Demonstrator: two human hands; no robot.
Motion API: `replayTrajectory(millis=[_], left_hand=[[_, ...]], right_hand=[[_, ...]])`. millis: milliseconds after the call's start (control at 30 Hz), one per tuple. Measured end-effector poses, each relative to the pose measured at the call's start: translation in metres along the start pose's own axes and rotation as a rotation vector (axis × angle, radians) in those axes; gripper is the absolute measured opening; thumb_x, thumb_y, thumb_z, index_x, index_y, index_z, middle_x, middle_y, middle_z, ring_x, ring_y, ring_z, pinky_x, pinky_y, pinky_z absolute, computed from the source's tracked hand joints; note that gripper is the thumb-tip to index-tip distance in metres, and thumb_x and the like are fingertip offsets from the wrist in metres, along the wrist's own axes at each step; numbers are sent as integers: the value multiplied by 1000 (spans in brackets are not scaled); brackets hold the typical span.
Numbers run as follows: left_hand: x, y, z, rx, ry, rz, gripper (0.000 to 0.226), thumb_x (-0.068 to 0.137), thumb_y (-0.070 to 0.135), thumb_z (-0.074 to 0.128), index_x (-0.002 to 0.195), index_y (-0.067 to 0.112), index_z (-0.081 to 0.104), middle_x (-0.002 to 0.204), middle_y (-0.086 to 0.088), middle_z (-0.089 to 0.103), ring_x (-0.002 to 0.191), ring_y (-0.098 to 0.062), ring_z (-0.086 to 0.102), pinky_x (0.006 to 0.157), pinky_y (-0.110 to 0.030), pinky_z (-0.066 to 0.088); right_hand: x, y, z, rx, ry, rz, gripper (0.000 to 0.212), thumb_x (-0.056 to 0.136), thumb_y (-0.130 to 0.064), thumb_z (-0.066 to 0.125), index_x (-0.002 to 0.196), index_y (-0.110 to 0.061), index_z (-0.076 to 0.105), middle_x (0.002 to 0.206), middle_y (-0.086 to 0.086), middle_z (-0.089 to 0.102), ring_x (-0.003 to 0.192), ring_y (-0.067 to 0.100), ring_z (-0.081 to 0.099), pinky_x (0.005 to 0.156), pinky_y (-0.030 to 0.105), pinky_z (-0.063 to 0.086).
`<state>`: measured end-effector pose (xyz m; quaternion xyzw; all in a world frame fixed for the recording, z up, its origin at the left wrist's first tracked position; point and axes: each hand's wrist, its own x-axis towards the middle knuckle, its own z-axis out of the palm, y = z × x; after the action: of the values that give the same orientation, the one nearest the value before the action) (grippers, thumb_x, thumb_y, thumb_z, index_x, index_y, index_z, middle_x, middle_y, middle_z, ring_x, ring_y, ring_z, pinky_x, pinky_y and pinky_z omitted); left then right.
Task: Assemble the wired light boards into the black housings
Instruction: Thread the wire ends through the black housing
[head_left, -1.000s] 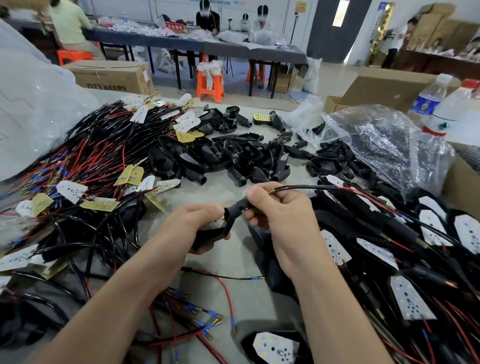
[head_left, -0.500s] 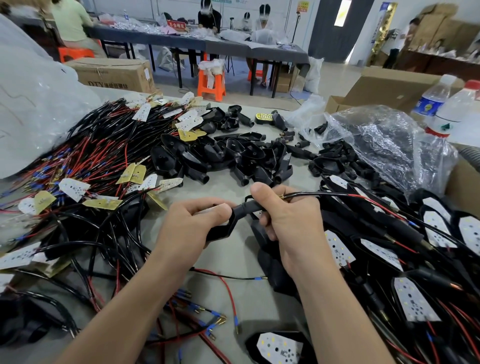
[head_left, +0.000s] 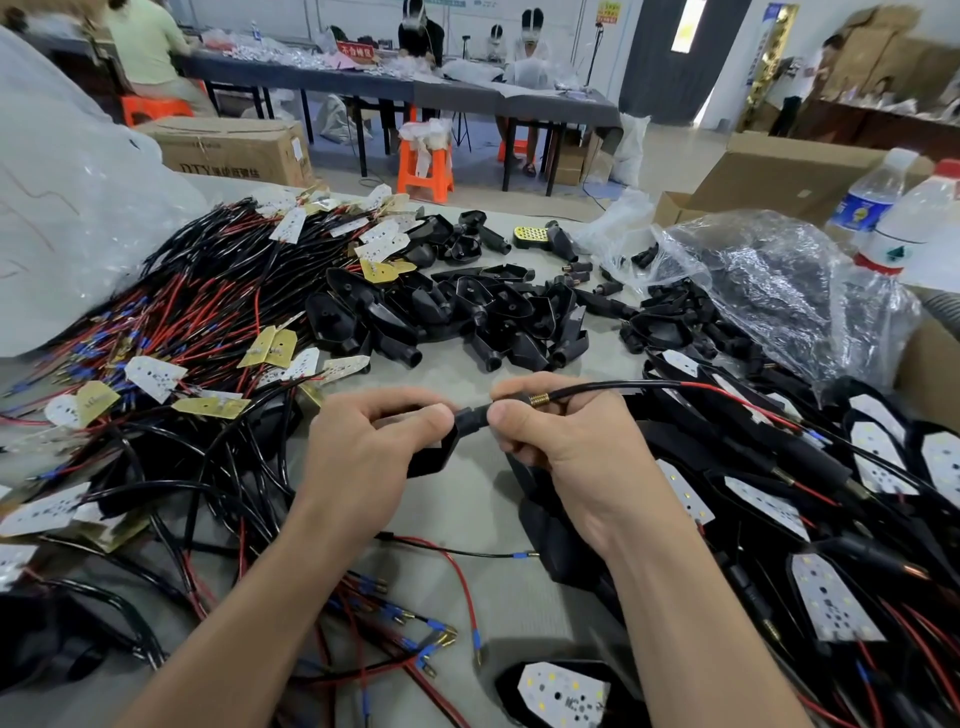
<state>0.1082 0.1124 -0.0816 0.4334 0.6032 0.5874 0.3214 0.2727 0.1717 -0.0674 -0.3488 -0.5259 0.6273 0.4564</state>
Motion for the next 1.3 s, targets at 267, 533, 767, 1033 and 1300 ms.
replayTrajectory(millis=[267,533,767,1033,1300], left_hand=[[-4,0,5,18,22,38,17,71,37,70,80,31,82,68,9,73,62,-1,64,54,-12,43],[-8,5,8,-138,3,-24,24,73,30,66,89,26,83,72,-7,74,60,-16,63,48,-29,46],[-1,6,9,-136,98,30,21,76,30,67,90,31,83,78,1,76,71,-14,70,63,-22,55],[7,-2,-4,208,285,261,15,83,33,80,75,45,75,97,28,74,108,-5,64,102,-34,48],[7,-1,-1,178,275,189,6,71,39,75,70,44,78,102,33,72,114,0,62,108,-31,44]], right_hand=[[-3,-2,5,-43,-24,-12,15,79,10,77,85,-4,73,62,9,66,52,14,58,49,18,44],[-4,0,10,-22,-69,-47,13,83,5,76,82,-8,76,70,17,69,58,16,62,49,19,43],[-3,0,16,38,18,-82,18,85,4,74,77,-12,76,63,10,67,54,15,60,52,20,49],[3,1,8,7,216,-166,13,83,6,75,84,-7,74,60,7,67,52,17,58,54,22,50],[2,0,8,52,274,-151,14,83,3,75,81,-10,77,61,9,66,54,19,57,56,25,51]])
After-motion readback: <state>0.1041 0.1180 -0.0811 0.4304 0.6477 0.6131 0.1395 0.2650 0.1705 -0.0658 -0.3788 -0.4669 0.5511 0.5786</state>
